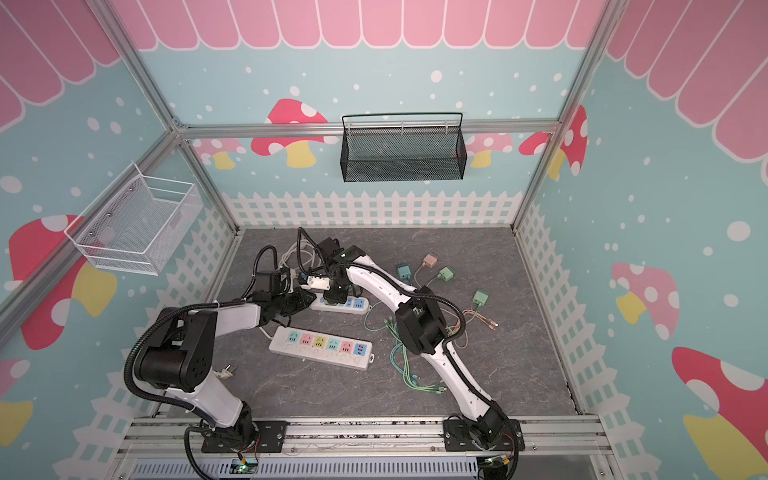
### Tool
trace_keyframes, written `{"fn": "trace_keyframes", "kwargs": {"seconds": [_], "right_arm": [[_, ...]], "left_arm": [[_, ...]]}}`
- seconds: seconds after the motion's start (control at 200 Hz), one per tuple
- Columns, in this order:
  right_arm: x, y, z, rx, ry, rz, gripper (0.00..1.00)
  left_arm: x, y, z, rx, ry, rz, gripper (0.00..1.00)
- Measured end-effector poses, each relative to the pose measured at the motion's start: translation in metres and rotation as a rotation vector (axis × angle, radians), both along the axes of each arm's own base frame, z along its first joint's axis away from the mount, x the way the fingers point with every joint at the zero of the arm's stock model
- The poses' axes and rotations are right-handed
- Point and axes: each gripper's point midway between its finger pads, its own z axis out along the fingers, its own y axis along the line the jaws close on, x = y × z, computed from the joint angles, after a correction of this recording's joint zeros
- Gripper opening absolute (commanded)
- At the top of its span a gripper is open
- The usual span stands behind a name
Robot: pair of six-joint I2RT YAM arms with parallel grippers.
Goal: Insert the plug
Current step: 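Press the charger prongs into the strip socket while the left gripper holds the strip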
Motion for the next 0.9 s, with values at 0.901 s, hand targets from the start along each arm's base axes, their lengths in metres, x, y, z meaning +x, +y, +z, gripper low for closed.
{"fn": "trace_keyframes", "kwargs": {"seconds": [0.901], "right_arm": [[0.001, 0.003, -0.004, 0.009, 0.013, -0.054, 0.16]], "left_arm": [[-0.022, 0.0, 0.003, -0.025, 0.049, 0.011, 0.3]]}}
